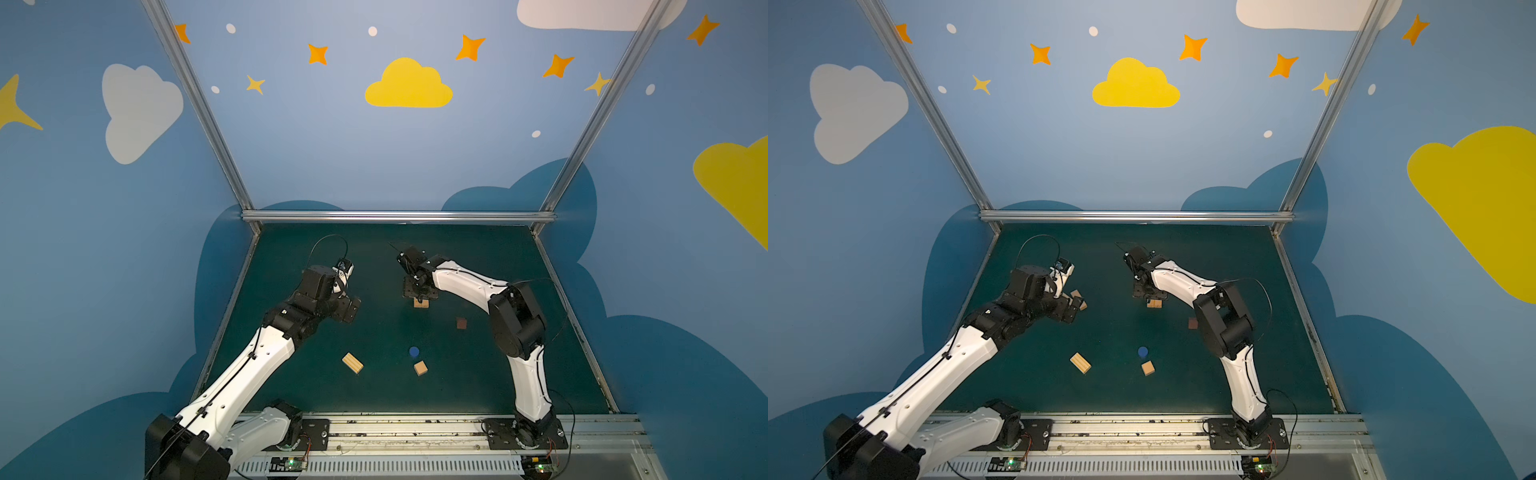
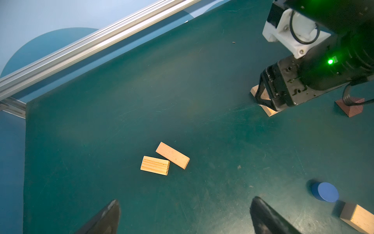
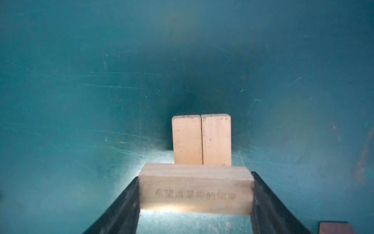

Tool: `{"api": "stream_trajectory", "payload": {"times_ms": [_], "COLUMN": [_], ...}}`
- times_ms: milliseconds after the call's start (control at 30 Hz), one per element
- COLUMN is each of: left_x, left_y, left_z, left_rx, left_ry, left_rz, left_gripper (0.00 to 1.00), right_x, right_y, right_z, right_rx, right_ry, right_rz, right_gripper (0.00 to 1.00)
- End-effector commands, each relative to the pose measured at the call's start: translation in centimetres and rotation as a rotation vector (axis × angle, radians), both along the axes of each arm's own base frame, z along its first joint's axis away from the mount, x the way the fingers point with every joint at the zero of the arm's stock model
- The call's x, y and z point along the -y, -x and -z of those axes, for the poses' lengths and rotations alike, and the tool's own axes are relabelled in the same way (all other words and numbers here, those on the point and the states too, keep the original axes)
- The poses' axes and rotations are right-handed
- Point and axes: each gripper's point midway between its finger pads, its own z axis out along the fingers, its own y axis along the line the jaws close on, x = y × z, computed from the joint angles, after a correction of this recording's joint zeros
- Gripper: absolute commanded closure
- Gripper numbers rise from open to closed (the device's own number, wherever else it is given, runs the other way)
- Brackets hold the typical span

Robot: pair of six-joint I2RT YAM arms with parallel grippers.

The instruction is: Build the wood block tower

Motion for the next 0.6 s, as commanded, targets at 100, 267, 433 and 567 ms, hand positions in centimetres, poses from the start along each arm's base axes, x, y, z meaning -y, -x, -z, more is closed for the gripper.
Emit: {"api": "stream_trajectory", "payload": {"times_ms": [100, 267, 433, 567], "left_x": [0.00, 0.08, 0.05, 0.03], "left_y": [-0.09, -0.10, -0.12, -0.13], "left_z": [0.36, 0.57, 0.60, 0.63], "left_rx": [-0.009, -0.015, -0.017, -0.016], "left_ry": [0.000, -0.001, -0.002, -0.005], "left_rz": [0.000, 0.001, 0.000, 0.000], "left_gripper": [0.00, 0.00, 0.00, 0.00], "right_x": [0.00, 0.21, 0.40, 0.51], "right_y": [-0.62, -0.71, -0.86, -0.85], "right_z": [0.58, 0.82, 0.96, 1.03], "right_rx": [-0.019, -0.027, -0.031, -0.037], "right_ry": [0.013, 0.022, 0.023, 0.023], "right_rz": [-0.016, -0.015, -0.015, -0.016], "right_gripper": [0.96, 0.96, 0.93, 0.92]}}
